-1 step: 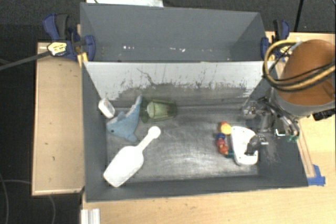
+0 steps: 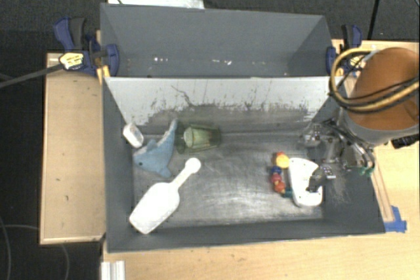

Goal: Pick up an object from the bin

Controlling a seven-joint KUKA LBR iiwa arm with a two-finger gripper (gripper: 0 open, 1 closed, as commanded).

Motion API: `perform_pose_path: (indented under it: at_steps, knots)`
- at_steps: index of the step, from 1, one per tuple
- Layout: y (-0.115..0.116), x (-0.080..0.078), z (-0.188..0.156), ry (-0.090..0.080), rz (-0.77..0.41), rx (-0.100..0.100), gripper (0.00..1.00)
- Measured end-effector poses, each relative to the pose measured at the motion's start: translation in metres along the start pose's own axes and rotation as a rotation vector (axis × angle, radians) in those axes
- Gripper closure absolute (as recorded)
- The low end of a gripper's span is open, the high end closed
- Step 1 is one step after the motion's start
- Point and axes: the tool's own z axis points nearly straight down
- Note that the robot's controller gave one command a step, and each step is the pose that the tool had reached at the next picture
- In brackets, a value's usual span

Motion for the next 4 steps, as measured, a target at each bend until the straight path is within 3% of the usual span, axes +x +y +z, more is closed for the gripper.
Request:
perform_pose_path:
  at_steps: [1,2,3,4]
  knots:
    - [0.013,-0.006,0.045,-0.004,0.115,0.000,0.00]
    - [0.018,-0.004,0.073,0.000,0.148,-0.001,0.00]
    - [0.007,-0.002,0.064,-0.002,0.206,0.000,0.00]
    - [0.009,-0.005,0.083,-0.009,0.326,0.000,0.00]
